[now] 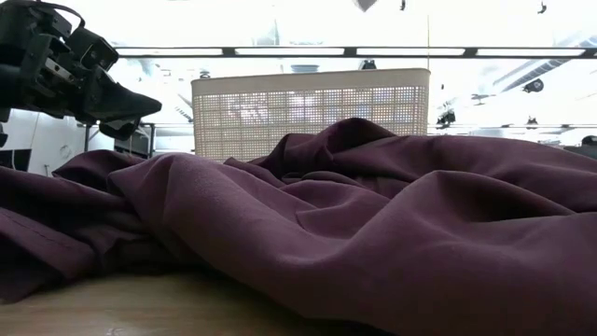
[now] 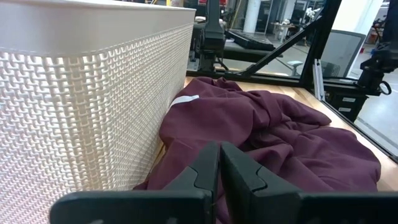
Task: Pick & place medical supplies in basket/bin
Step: Put the white medicine bottle into the white basket
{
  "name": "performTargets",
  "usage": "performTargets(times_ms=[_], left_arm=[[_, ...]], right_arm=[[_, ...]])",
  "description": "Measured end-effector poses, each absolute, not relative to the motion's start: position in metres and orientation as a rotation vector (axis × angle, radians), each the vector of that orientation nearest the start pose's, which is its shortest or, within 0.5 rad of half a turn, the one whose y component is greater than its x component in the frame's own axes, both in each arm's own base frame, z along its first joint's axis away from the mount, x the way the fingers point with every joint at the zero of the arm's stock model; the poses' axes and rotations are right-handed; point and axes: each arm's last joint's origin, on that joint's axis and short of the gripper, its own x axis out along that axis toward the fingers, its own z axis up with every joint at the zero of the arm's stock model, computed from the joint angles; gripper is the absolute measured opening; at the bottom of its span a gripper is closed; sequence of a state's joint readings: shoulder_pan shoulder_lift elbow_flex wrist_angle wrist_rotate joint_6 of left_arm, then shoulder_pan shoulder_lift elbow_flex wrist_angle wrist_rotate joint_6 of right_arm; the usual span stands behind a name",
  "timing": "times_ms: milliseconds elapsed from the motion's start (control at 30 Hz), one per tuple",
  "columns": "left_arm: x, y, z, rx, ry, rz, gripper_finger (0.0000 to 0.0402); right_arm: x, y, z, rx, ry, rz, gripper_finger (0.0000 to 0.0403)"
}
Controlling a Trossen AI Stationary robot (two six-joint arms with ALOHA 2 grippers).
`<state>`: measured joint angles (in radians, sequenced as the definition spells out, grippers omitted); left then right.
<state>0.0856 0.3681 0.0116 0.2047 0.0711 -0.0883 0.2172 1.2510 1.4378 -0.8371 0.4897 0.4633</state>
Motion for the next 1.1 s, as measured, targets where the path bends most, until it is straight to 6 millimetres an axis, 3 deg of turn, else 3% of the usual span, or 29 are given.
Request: performTargets(times_ms=[200, 367, 500, 667, 1100], left_arm=[[0.119, 0.008, 0.155, -0.1, 0.151, 0.021, 0.0], [0.119, 0.008, 0.155, -0.1, 0.15, 0.021, 0.0], [0.119, 0.008, 0.155, -0.1, 0.15, 0.021, 0.0], [0.119, 0.008, 0.155, -0.1, 0.151, 0.021, 0.0], [0.119, 0.008, 0.155, -0.1, 0.151, 0.021, 0.0]], right_arm=[[0.252, -0.027, 0.394, 0.179, 0.671, -0.45, 0.0156], [0.267, -0.087, 0.37, 0.226, 0.78, -0.515, 0.0157], [0.278, -0.124, 0.344, 0.287, 0.874, -0.533, 0.0157], [0.3, -0.146, 0.317, 0.222, 1.003, -0.47, 0.0157], [0.349, -0.184, 0.27, 0.121, 1.288, -0.343, 0.016]])
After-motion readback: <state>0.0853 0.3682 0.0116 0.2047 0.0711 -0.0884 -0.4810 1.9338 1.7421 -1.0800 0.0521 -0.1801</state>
